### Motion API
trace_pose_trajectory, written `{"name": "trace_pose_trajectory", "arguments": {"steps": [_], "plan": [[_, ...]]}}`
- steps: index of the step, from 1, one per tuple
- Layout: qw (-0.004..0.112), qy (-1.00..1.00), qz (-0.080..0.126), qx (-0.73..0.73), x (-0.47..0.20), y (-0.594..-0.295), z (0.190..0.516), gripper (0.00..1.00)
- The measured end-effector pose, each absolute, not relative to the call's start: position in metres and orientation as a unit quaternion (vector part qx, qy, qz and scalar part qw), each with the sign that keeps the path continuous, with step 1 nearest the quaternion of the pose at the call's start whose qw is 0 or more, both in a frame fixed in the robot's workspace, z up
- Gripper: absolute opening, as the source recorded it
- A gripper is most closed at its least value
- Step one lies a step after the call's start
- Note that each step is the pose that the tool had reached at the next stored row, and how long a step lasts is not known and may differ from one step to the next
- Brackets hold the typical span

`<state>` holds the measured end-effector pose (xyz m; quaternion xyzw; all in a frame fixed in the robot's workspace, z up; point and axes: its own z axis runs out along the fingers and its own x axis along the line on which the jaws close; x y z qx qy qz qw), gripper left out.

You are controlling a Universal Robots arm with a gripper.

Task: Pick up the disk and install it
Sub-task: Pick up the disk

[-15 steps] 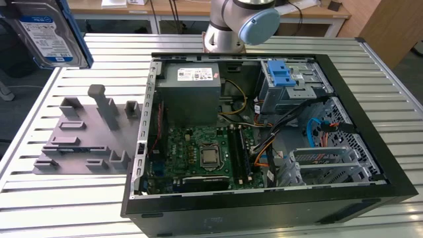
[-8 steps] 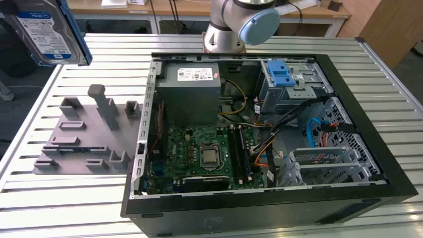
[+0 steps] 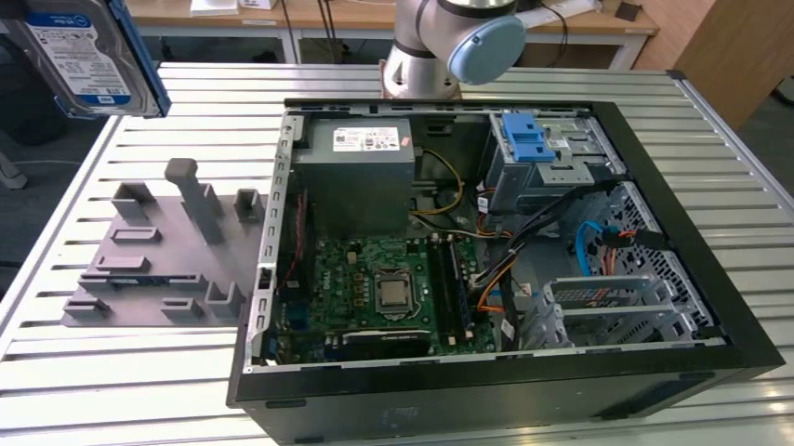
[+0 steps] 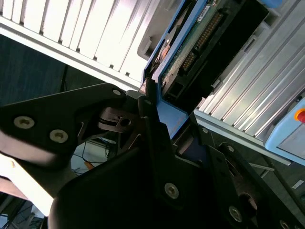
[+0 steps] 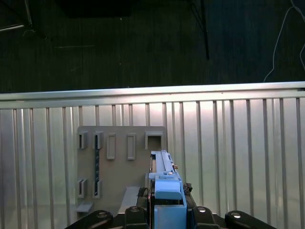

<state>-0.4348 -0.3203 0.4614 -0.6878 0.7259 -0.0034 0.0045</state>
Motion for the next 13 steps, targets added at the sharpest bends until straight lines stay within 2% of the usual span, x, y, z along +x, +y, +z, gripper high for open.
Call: {"name": "trace_pose_trajectory", "arguments": {"steps": [13], "plan": [[0.003,0.726,-0.004,-0.688,-0.4296,-0.3225,0.4631,0.36]]}}
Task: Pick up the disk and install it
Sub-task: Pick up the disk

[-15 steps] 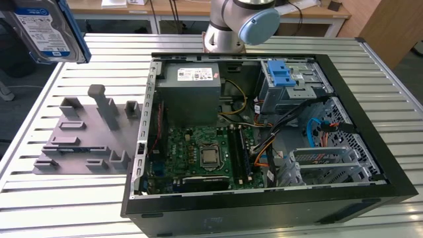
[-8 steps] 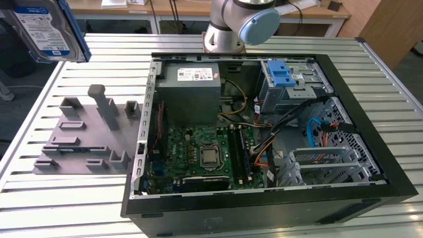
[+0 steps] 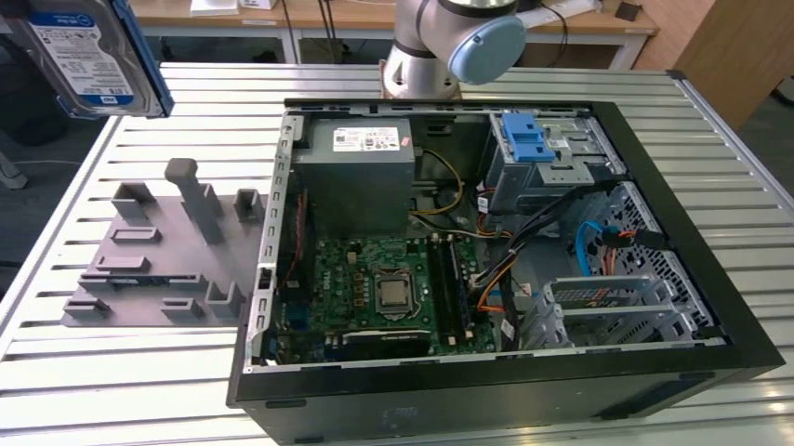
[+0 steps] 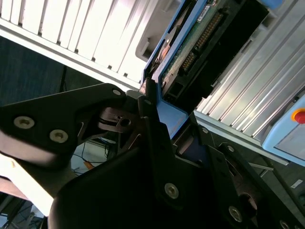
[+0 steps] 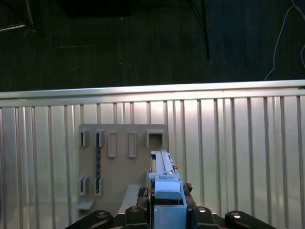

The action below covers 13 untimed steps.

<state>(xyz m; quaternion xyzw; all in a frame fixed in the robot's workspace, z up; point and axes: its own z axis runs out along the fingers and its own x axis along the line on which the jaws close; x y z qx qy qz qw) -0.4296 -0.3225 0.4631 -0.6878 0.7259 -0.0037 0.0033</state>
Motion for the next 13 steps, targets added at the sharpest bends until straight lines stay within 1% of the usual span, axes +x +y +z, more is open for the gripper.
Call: {"name": "trace_pose_trajectory", "arguments": {"steps": [13], "plan": [[0.002,0.726,-0.002,-0.688,-0.4226,-0.329,0.4652,0.36]]}}
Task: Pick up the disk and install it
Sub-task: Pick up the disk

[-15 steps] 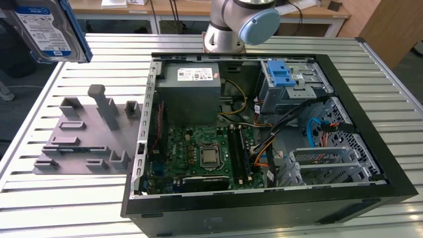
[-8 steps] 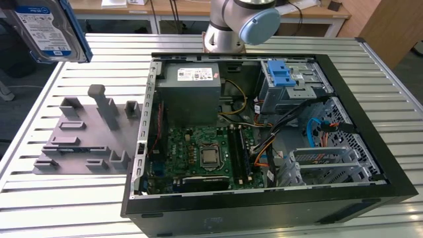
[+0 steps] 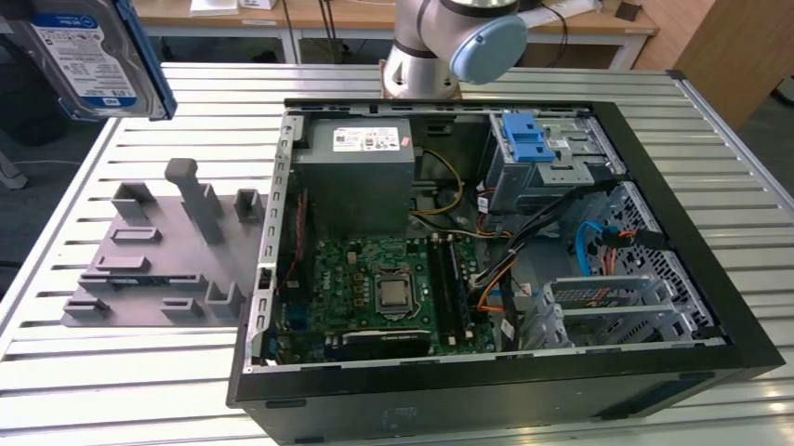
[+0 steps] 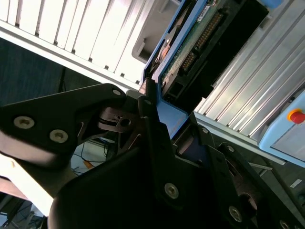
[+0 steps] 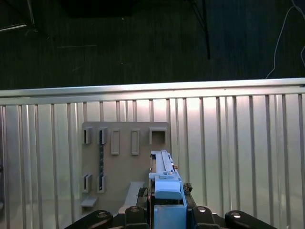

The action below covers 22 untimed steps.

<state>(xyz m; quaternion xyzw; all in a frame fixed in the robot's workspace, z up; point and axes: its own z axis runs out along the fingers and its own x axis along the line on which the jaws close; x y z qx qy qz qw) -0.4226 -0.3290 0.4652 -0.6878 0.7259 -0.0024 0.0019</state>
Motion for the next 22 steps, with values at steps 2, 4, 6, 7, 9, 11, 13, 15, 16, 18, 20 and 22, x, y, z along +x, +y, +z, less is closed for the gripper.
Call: {"name": "trace_pose_trajectory", "arguments": {"steps": [2,4,6,7,9,11,13,15,16,18,20,22], "plan": [[0.002,0.726,-0.002,-0.688,-0.421,-0.33,0.465,0.36],[0.002,0.726,-0.002,-0.688,-0.419,-0.331,0.465,0.36],[0.002,0.726,-0.002,-0.688,-0.418,-0.333,0.465,0.36],[0.002,0.726,-0.002,-0.688,-0.417,-0.333,0.465,0.36],[0.001,0.726,-0.002,-0.688,-0.416,-0.335,0.465,0.36],[0.001,0.726,-0.002,-0.688,-0.415,-0.335,0.465,0.36],[0.001,0.726,-0.002,-0.688,-0.414,-0.336,0.465,0.36],[0.001,0.726,-0.002,-0.688,-0.413,-0.337,0.465,0.36],[0.001,0.726,-0.002,-0.688,-0.412,-0.338,0.465,0.36],[0.001,0.726,-0.002,-0.688,-0.409,-0.339,0.465,0.36],[0.001,0.726,-0.002,-0.688,-0.406,-0.341,0.465,0.36],[0.001,0.726,-0.002,-0.688,-0.404,-0.344,0.465,0.36]]}}
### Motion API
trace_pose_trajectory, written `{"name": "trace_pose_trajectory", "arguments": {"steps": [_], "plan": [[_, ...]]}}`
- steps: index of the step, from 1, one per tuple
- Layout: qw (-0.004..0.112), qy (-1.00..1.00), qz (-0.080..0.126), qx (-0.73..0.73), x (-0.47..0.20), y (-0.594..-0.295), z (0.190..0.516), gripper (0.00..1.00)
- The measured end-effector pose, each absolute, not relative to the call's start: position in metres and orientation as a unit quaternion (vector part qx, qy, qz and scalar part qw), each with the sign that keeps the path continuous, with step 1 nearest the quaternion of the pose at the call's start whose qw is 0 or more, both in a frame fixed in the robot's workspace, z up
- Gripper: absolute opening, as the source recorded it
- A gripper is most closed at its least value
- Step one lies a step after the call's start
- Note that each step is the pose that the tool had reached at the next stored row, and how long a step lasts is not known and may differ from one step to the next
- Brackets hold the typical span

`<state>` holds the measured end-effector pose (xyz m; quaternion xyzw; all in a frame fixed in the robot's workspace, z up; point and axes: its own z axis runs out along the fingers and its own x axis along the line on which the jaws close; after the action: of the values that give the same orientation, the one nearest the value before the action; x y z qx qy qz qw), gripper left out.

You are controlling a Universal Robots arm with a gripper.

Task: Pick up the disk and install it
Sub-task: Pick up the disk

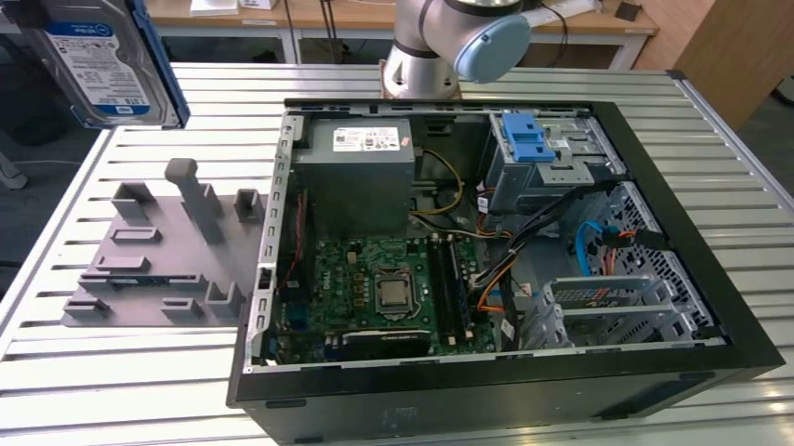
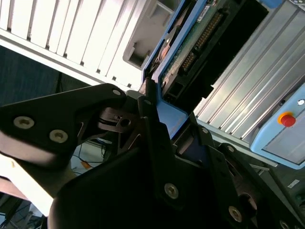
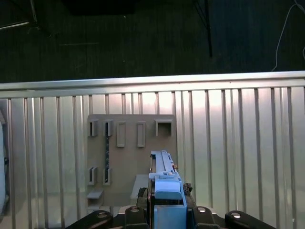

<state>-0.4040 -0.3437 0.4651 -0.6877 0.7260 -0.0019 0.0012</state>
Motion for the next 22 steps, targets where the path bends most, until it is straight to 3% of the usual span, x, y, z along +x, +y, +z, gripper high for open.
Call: {"name": "trace_pose_trajectory", "arguments": {"steps": [22], "plan": [[0.001,0.726,-0.002,-0.687,-0.391,-0.359,0.478,0.36]]}}
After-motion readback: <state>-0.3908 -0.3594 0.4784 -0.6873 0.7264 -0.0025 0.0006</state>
